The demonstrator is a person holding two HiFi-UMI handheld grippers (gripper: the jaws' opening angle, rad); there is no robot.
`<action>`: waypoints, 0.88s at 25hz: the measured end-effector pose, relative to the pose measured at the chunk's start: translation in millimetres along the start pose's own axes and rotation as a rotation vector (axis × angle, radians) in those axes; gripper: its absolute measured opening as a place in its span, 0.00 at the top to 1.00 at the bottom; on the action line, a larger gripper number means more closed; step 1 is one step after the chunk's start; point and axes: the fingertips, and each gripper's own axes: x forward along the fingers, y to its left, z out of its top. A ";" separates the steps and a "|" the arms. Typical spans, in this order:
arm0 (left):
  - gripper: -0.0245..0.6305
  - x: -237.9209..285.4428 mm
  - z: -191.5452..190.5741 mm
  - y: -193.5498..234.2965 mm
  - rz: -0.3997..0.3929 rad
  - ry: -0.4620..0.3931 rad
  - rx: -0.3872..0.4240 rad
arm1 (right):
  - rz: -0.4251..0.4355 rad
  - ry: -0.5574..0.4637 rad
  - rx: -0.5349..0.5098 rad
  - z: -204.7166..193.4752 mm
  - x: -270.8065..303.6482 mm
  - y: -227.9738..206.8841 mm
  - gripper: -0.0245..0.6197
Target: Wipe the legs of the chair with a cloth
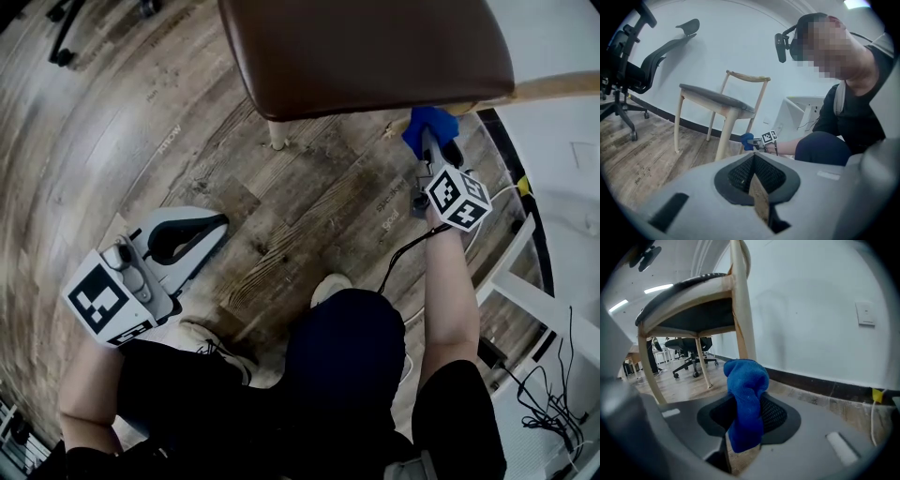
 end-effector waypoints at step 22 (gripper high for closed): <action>0.95 1.4 -18.0 9.9 0.047 0.050 -0.049 | -0.061 0.438 0.019 -154.1 73.9 -30.4 0.73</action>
